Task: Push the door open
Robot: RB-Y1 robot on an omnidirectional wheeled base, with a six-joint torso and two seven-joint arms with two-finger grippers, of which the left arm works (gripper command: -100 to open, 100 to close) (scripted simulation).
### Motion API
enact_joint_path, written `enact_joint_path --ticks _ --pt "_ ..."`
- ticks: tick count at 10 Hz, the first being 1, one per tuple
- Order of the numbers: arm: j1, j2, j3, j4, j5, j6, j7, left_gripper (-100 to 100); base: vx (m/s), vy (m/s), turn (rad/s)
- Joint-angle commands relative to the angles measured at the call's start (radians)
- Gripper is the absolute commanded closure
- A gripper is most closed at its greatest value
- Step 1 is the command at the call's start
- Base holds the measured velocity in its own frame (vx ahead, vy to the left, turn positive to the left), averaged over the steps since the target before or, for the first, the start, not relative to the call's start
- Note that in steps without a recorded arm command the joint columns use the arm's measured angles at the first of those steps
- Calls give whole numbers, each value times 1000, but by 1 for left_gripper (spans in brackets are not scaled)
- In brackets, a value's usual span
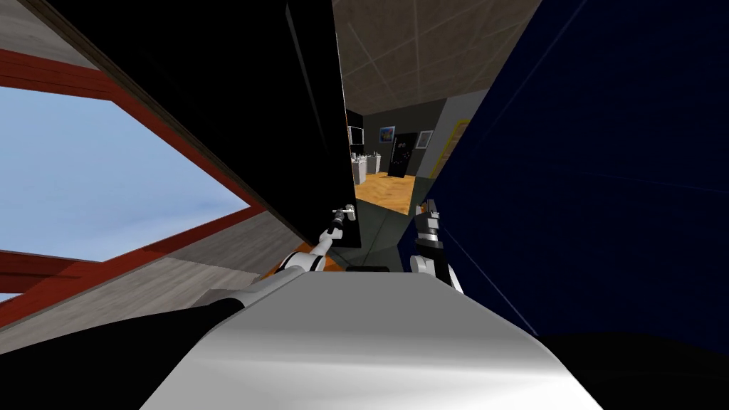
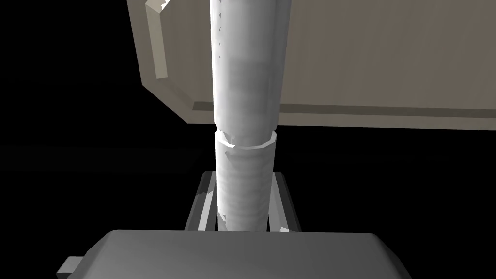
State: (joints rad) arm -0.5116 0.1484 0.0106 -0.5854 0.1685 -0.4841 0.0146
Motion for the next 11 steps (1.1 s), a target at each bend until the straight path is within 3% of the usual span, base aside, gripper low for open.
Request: enact_joint_path --ticks 1,3,11 --pt "2 -2 11 -8 3 0 -6 100 147 -126 64" --pt "2 1 25 -4 5 -3 -21 100 121 -15 80" --pt "-3 -21 75 -10 10 -4 -85 100 177 20 96"
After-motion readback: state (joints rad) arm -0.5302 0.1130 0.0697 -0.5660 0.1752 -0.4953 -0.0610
